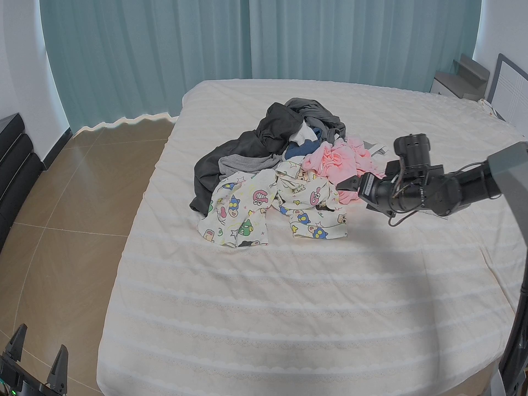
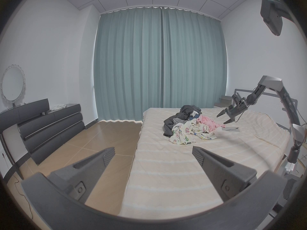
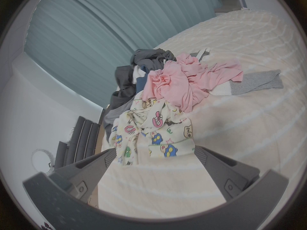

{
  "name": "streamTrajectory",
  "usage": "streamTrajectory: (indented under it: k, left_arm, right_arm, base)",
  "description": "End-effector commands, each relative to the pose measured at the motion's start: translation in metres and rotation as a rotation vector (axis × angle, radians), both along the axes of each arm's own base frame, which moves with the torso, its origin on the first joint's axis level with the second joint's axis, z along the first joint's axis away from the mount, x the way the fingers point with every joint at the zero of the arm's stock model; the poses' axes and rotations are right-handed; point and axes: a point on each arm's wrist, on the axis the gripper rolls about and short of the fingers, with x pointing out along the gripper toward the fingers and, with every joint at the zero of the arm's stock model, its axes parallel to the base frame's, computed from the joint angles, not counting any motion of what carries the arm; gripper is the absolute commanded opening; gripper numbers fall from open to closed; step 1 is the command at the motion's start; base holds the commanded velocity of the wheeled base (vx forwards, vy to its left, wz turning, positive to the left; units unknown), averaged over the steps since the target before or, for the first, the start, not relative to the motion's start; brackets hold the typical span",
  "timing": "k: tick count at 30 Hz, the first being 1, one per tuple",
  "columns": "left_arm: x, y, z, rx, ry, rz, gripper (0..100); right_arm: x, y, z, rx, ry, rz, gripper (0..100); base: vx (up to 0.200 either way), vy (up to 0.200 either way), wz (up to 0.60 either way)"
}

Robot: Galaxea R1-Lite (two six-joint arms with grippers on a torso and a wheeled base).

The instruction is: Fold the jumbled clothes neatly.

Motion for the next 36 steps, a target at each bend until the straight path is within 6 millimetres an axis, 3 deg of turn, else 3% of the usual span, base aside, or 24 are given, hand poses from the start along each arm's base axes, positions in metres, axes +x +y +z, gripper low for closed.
streamTrajectory:
  k: [1,12,36]
  left_arm:
    - [0.000,0.000,-0.005,0.000,0.000,0.000,100]
    - [0.000,0.000,-0.005,0.000,0.000,0.000,100]
    - [0.000,0.000,-0.005,0.000,0.000,0.000,100]
  right_arm:
    - [0.039,0.030,-0.063,-0.040,0.090,-0.043,100]
    - [0.050,0.027,-0.061,-0.063,0.051,-0.079,100]
    - [0.081,0.042,-0.113,-0.166,0.042,-0.112,100]
  base:
    - [0.000,0.000,0.00]
    - [0.000,0.000,0.00]
    - [0.000,0.000,0.00]
